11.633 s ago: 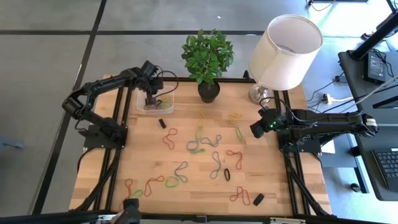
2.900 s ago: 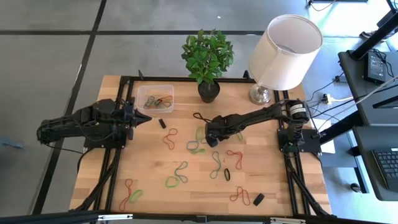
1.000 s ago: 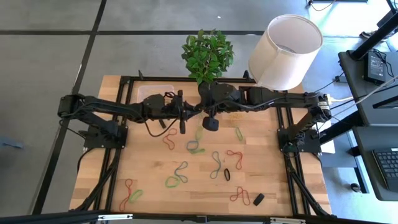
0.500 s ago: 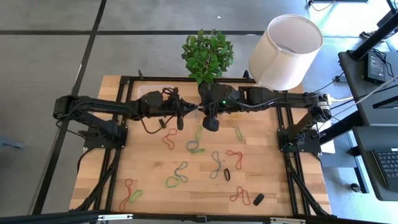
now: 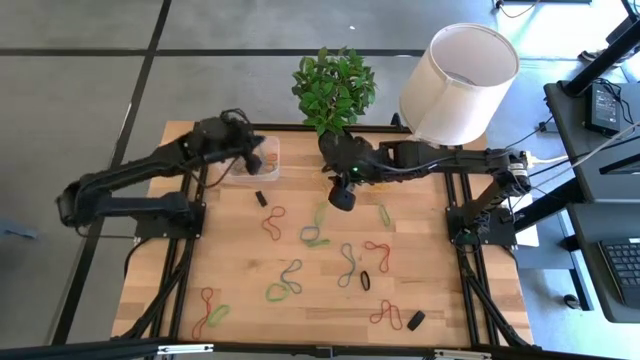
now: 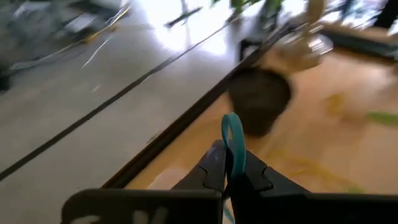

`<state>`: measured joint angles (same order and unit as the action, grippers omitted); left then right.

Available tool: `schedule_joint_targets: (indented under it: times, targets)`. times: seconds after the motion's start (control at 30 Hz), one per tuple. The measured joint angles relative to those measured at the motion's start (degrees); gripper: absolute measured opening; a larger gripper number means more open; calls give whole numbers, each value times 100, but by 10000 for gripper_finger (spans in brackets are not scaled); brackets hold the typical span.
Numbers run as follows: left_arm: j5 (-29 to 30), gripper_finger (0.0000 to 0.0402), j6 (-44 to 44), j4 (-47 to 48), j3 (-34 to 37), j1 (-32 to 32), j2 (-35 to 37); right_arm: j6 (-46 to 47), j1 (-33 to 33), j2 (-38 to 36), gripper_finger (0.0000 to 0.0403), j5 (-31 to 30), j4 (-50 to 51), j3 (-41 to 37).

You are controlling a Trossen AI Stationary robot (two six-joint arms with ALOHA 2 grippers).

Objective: Pick and place rubber bands into bin
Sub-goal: Put the blue rubber band into the transparent bin, then put the green rubber band into the transparent bin

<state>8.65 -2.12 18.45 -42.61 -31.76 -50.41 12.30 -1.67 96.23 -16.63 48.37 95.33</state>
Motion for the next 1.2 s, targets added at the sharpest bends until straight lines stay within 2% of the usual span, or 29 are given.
schedule_joint_targets:
  times: [0.17, 0.3, 0.53, 0.7, 0.8, 0.9, 1.0, 1.2]
  targets:
    - [-330, 2, 229, 666, 0, -733, -308, 96, -101, 216, 147, -172, 60, 0]
    - [-347, 2, 139, 803, 0, -1077, -773, 365, -298, 489, 146, -176, 248, 0]
    - [-662, 3, -14, 956, 0, -1280, -1474, 1570, -529, 831, 145, -78, 1349, 0]
    - [-713, 23, -14, 964, 0, -1276, -1715, 1775, -515, 906, 145, -78, 1558, -101]
    - [-709, 48, -14, 1015, 0, -1280, -1773, 1787, -476, 909, 145, 22, 1045, -485]
    - [-709, 76, -14, 1009, 0, -1276, -1779, 1788, -476, 914, 145, 527, 320, -988]
    - [-683, 101, -14, 1007, 0, -1278, -1779, 1766, -476, 914, 145, 736, -691, -1530]
    - [-683, 138, -32, 1009, 0, -1276, -1774, 986, -389, 916, 145, 909, -2214, -2244]
